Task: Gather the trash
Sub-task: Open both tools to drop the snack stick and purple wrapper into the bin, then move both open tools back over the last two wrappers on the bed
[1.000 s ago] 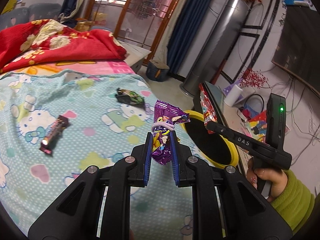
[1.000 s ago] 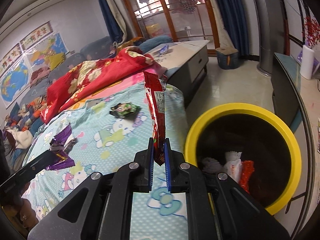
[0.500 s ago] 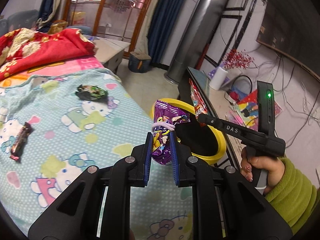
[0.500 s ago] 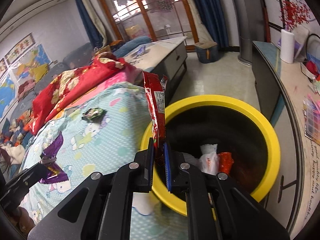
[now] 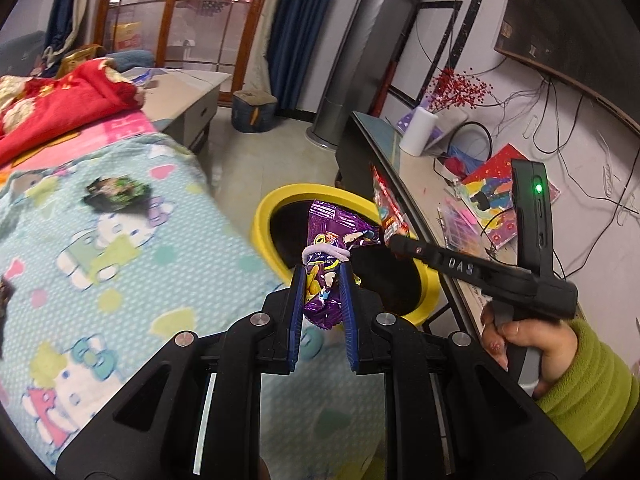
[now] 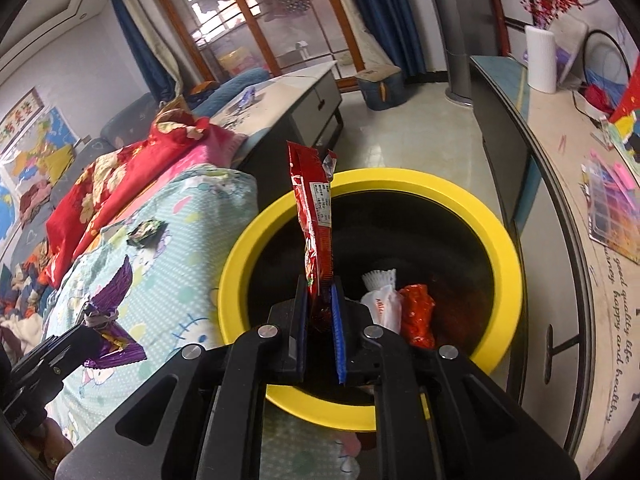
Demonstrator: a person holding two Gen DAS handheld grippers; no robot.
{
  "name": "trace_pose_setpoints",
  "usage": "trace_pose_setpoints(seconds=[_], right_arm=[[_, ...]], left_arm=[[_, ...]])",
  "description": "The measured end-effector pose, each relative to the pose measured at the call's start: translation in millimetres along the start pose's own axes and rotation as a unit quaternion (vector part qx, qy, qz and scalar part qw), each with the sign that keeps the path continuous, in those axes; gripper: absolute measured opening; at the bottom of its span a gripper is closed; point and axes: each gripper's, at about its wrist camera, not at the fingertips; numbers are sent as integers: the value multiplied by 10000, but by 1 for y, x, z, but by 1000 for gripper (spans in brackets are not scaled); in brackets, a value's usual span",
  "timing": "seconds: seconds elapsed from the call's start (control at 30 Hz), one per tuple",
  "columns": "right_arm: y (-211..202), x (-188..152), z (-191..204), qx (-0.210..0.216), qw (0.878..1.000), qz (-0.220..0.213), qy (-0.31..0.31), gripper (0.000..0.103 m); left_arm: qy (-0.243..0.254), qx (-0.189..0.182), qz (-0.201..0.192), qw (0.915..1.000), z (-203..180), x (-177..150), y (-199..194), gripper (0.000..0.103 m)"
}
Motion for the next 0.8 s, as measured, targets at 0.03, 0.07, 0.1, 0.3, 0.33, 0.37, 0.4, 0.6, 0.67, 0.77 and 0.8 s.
trace_pose_setpoints(seconds=[0.03,0.07,0.1,0.3,0.33,0.37,0.4,0.6,0.67,0.77,0.8], right_arm=[[0,1,-4,-15,10000,13,55,20],[0,2,-7,-46,9999,3,93,31],[-1,2,-10,-99,9998,-19,152,36],[-9,7,-29,-209,9985,-196,465,46],[-11,7,-30,-247,9982,-258,485,49],[-11,8,-31,-249,9981,-285,480,50],[-12,9,-30,-229,9981,-317,482,50],[-17,7,-17,-9,9985,-435,319,54],[-18,6,-9,72,9987,-447,215,56],[-19,2,7,197,9989,-436,14,56],[-20,1,13,236,9988,-429,-54,57]], left_arm=[[-2,-4,-4,10000,-2,5,7,12],[7,-13,-9,10000,-4,9,13,15],[10,-21,-18,10000,-5,13,19,33],[-259,80,-233,9994,2,17,21,64],[-241,147,-230,9993,3,16,19,64],[-242,230,-233,9992,6,13,16,65],[-278,286,-248,9989,9,11,12,67],[-481,617,-336,9964,29,-2,-9,72],[-518,758,-385,9950,36,-5,-17,74],[-572,926,-450,9930,45,-8,-28,77],[-589,1000,-487,9920,50,-9,-34,78]])
Point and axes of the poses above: each gripper's, at about its wrist camera, not at the fingertips, and y roughly the way its jaws point, z to its left, x to its top, and after that the axes turned 11 degrees about y, right-handed
